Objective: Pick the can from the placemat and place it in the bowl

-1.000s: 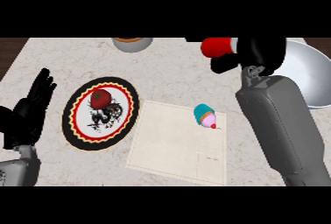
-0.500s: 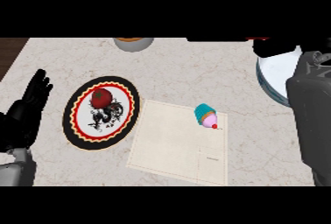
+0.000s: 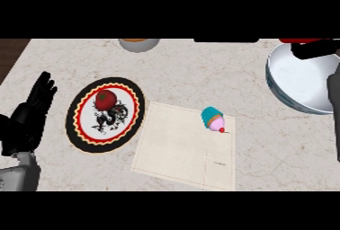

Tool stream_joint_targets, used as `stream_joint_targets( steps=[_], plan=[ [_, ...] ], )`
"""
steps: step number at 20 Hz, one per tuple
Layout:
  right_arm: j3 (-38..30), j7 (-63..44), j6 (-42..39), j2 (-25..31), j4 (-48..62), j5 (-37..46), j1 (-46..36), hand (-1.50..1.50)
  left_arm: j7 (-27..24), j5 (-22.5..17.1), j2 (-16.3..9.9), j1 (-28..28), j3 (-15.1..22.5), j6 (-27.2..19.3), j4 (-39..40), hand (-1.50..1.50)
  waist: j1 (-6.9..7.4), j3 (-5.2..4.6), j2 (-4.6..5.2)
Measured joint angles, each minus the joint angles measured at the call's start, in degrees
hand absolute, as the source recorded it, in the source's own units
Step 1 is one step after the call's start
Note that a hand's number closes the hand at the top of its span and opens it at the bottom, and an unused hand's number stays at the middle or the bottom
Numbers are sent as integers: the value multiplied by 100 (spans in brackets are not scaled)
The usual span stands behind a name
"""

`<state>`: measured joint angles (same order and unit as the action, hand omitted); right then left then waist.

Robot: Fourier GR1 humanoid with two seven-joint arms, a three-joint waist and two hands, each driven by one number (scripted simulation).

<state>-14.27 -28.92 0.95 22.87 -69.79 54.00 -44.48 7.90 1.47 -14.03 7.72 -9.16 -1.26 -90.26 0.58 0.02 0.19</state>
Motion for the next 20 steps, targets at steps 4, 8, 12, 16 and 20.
stream_joint_targets(
  steps=[4, 8, 12, 16, 20],
  plan=[
    [-254, 685, 548, 230, 1157, -78, -257, 150, 22, 24, 14, 64, 8, 9, 32, 0, 36, 1, 14],
    [-470, 1371, 1002, 464, 2261, -172, -512, 150, 27, 91, 90, 80, 83, -19, 6, 0, 64, 2, 23],
    [-497, 1109, 571, 746, 3045, -30, -460, -150, 46, 111, 81, 177, 75, -30, 74, 0, 75, 1, 43],
    [-756, 1479, 395, 996, 3855, -248, -509, -150, 26, 107, 70, 201, 73, 10, 92, 0, 97, 6, 49],
    [-1054, 2221, 282, 1156, 4315, -619, -544, -150, 79, 107, 74, 240, 61, 7, 88, 0, 97, 10, 47]
  ],
)
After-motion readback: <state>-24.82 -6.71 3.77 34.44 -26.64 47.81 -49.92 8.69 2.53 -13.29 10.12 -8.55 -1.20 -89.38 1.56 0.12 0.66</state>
